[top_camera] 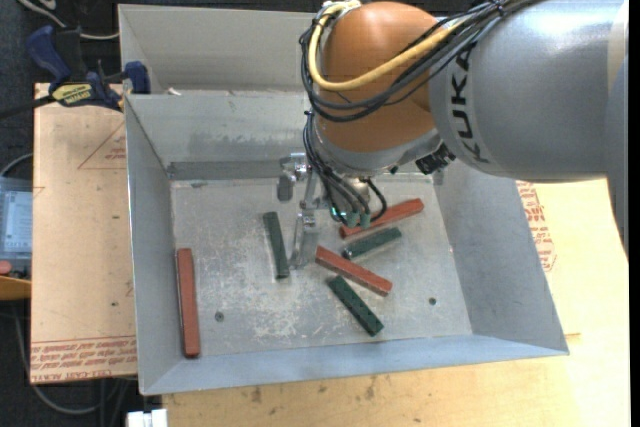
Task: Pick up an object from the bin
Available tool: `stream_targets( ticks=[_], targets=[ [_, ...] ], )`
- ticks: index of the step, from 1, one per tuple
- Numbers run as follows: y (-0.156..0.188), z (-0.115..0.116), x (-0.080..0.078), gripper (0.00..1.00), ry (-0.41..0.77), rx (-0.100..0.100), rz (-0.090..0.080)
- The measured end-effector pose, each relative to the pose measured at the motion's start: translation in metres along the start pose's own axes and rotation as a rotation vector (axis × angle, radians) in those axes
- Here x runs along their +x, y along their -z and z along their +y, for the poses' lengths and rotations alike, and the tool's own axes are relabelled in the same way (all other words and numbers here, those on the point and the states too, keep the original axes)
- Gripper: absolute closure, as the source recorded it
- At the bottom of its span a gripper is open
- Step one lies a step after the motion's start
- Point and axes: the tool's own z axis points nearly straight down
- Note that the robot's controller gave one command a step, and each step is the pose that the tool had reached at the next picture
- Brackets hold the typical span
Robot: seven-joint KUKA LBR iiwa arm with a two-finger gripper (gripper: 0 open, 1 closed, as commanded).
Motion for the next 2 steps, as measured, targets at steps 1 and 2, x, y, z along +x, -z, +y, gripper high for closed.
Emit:
stream_targets(
  ticks=[1, 2],
  targets=[
    [-0.155, -0.019, -0.049, 0.0, 0.518, 0.0, -0.007],
    [-0.123, -0.006, -0.047, 0.0, 0.735, 0.001, -0.011]
  ],
)
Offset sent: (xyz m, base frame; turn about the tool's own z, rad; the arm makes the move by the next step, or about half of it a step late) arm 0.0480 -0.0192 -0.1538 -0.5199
